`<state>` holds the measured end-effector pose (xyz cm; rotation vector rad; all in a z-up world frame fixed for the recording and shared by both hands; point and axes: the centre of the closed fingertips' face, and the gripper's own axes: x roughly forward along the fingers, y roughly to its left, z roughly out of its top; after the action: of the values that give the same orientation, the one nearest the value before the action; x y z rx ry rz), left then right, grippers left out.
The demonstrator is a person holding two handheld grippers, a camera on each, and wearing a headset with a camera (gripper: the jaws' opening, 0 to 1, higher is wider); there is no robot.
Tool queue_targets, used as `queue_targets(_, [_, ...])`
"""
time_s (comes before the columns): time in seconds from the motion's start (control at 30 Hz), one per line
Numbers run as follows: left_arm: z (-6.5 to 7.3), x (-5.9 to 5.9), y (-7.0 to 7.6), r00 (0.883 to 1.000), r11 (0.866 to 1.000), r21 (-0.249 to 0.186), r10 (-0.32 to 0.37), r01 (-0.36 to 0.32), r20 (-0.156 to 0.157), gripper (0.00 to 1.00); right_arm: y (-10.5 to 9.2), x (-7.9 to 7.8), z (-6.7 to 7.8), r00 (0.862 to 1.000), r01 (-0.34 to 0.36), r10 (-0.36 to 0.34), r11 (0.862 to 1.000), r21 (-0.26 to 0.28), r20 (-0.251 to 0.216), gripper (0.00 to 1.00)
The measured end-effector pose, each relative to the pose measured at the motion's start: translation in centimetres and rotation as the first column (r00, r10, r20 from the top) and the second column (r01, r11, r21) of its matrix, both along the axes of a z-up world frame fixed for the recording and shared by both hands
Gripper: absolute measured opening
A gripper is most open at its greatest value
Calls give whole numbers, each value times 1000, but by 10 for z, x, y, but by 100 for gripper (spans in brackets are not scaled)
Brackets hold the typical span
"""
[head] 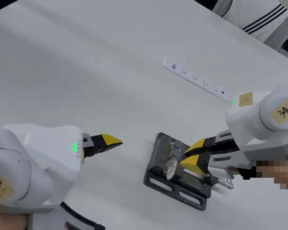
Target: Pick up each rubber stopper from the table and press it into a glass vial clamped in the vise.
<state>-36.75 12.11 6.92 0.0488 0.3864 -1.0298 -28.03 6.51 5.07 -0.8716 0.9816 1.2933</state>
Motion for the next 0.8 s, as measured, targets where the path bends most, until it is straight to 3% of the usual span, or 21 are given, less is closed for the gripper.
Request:
queue_targets(0.4, [1,-1,-3,1000,1000,-14,4,-4,-1,99,-3,3,-22,999,-36,36,998,-58,3,5])
queue_targets(0.8, [2,-1,-3,1000,1000,-21,7,-7,-1,99,-4,5,-22,998,-66,67,994,-83,6,5])
